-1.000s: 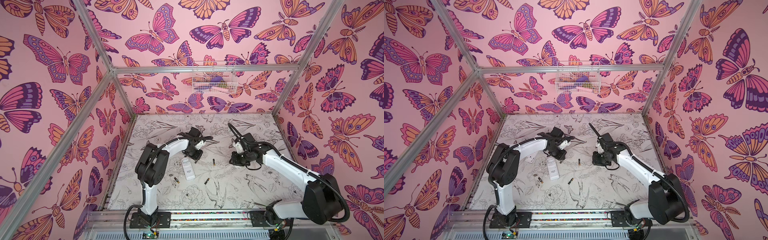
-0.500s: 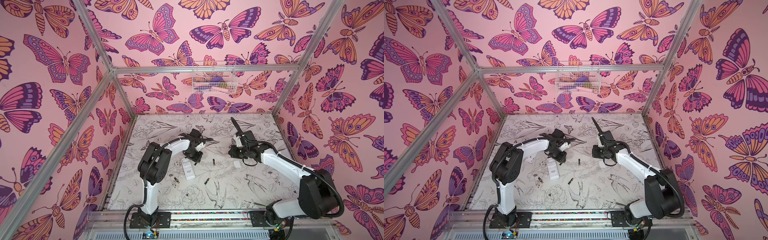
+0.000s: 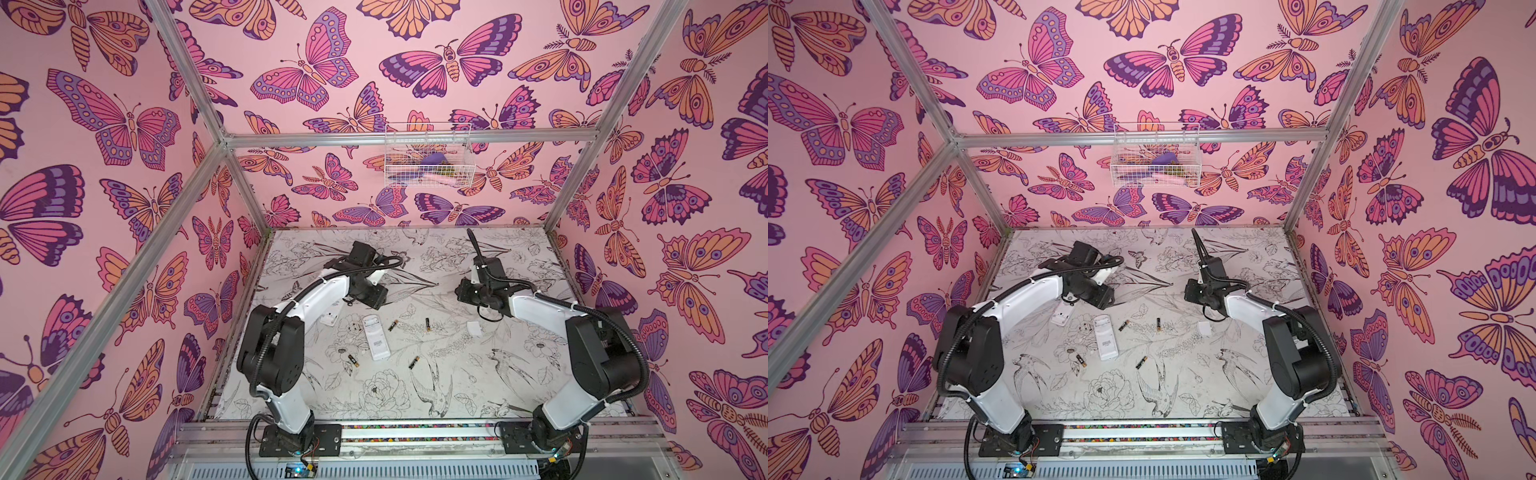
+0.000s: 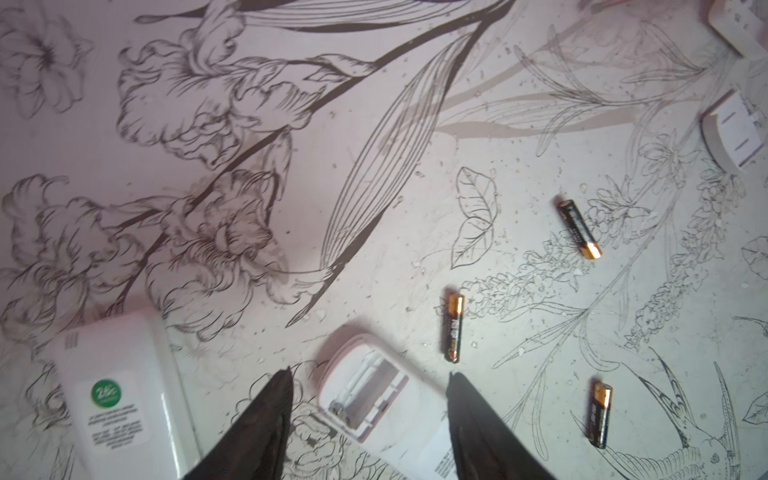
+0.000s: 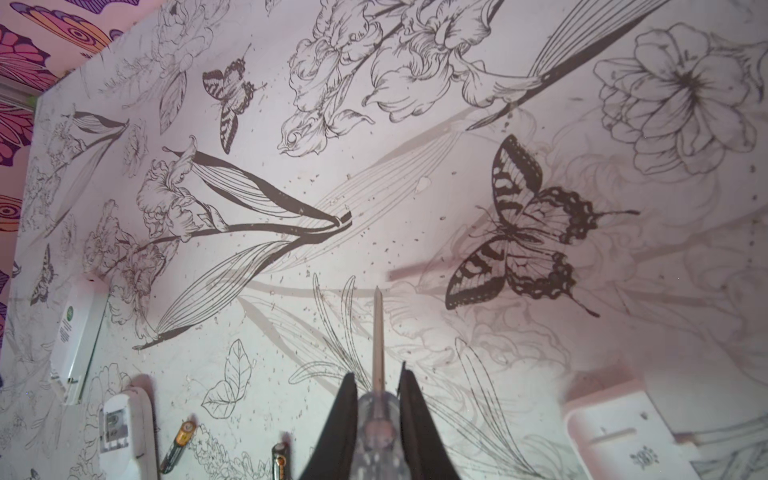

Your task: Unload the batteries from the remote control

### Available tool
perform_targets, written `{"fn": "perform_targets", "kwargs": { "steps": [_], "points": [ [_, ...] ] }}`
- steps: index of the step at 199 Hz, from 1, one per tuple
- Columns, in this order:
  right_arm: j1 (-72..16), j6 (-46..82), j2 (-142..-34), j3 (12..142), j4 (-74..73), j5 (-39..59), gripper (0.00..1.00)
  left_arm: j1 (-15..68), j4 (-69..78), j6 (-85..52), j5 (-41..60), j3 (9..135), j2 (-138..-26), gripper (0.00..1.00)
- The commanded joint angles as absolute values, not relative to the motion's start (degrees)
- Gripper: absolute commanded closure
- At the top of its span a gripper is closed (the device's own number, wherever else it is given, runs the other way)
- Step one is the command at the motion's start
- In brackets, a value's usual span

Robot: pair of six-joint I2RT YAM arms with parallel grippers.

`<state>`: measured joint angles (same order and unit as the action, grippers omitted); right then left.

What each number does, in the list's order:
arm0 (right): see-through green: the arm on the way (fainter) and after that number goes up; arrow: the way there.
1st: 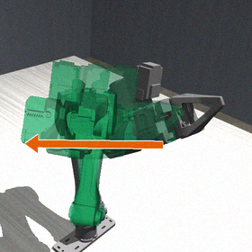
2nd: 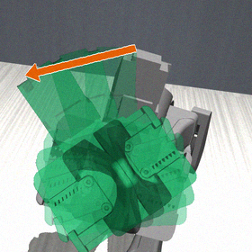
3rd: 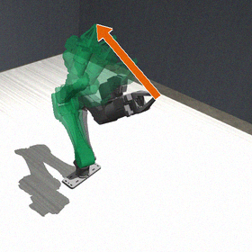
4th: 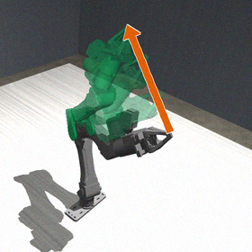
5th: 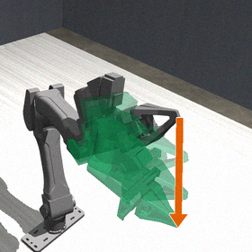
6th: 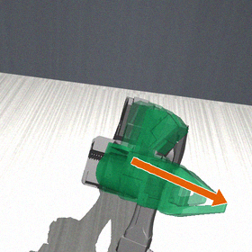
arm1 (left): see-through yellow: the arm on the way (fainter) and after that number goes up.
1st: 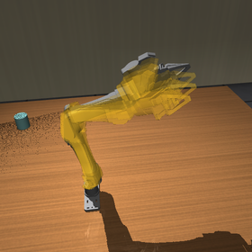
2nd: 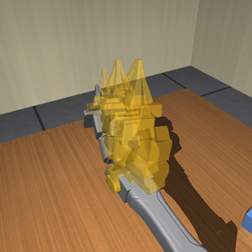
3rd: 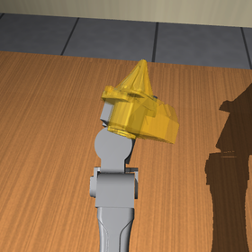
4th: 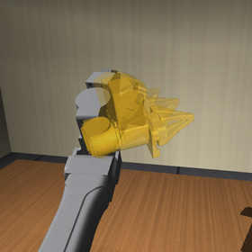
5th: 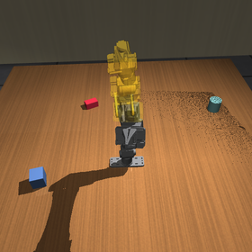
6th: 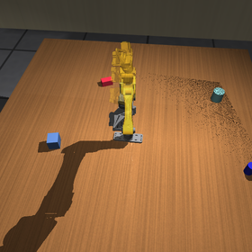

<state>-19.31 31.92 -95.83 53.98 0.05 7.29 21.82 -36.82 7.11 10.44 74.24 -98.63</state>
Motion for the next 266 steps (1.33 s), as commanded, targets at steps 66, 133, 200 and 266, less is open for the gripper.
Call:
{"fn": "perform_targets", "kwargs": {
  "steps": [66,133,200,266],
  "points": [
    [-19.19,30.13,-99.10,51.46,-7.98,3.34,0.82,8.23,-31.20,6.12,12.99,67.30,-93.63,0.00],
    [-19.07,27.68,-99.50,49.40,-9.85,1.19,0.66,-0.51,-7.50,10.73,13.77,56.86,-92.27,0.00],
    [-19.05,25.80,-97.63,48.61,-10.05,-1.15,0.50,-2.85,11.79,6.77,12.35,47.12,-89.12,0.00],
    [-18.22,15.58,-83.97,44.96,-6.51,-14.68,0.01,-3.18,10.63,6.02,16.83,45.43,-87.15,0.00]
  ]
}}
